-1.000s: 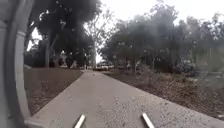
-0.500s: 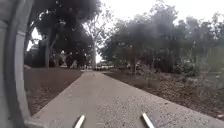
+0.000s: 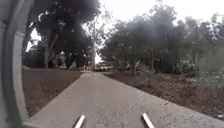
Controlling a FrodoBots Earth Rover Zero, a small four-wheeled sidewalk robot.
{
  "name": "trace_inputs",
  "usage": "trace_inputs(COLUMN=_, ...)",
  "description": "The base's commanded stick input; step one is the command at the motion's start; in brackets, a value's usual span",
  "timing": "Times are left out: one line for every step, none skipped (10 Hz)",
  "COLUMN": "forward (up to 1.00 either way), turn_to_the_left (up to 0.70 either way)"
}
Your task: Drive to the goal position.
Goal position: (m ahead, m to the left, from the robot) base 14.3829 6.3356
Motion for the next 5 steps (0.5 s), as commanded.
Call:
trace_inputs(forward=1.00, turn_to_the_left=0.40)
trace_inputs(forward=1.00, turn_to_the_left=0.40)
trace_inputs(forward=1.00, turn_to_the_left=0.40)
trace_inputs(forward=1.00, turn_to_the_left=0.40)
trace_inputs(forward=1.00, turn_to_the_left=0.40)
